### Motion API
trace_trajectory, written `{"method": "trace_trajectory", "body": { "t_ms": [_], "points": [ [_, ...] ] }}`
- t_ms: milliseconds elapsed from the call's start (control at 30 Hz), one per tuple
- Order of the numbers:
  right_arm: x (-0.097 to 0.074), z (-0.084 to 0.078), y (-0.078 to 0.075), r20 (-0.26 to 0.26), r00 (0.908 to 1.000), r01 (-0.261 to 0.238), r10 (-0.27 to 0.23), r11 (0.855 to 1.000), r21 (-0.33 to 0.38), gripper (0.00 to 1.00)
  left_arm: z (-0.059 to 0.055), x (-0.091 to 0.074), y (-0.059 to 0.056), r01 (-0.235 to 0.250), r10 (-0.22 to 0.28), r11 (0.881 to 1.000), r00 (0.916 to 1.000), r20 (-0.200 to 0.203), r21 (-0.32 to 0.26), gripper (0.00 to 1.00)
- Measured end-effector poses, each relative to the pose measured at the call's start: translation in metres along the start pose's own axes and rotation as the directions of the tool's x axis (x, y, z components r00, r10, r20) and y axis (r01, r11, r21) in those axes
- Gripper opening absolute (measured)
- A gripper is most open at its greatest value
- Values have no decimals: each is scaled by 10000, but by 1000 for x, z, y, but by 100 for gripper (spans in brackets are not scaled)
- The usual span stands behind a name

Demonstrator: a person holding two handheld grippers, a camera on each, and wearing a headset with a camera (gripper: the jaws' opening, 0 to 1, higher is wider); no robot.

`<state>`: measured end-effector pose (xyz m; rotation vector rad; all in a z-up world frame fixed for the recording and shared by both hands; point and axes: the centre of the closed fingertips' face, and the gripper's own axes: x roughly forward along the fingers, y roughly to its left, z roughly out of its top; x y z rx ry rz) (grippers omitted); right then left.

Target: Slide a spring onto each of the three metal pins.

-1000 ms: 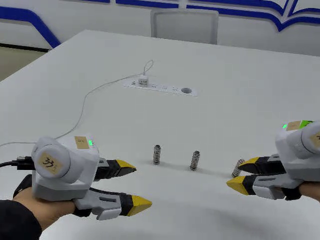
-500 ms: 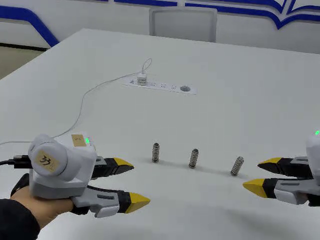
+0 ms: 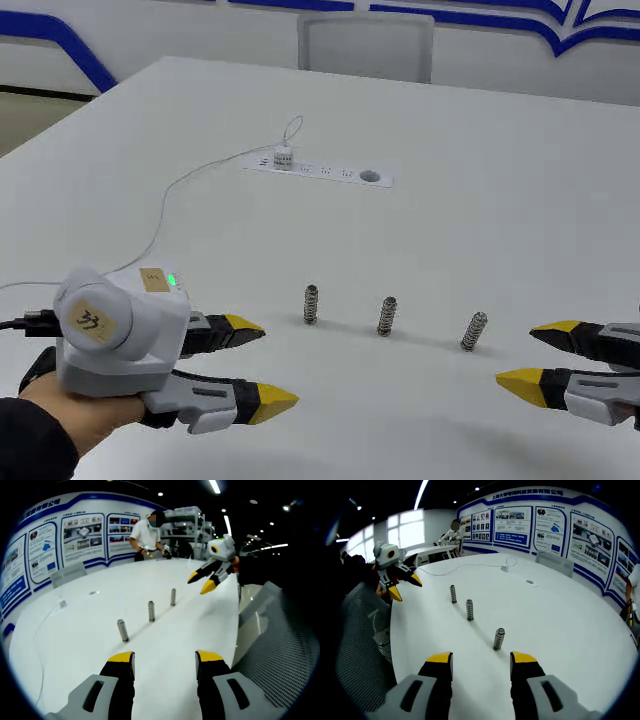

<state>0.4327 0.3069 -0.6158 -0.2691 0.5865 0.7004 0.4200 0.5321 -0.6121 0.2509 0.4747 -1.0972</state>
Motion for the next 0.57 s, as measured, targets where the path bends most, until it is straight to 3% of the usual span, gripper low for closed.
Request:
{"method": "trace_trajectory", "body": {
  "t_ms": [567],
  "points": [
    [2, 0, 1, -12, 10000, -15, 15, 10000, 94, 47, -1, -1, 3, -107, 107, 9999, 9999, 34, -84, 50]
  ]
}}
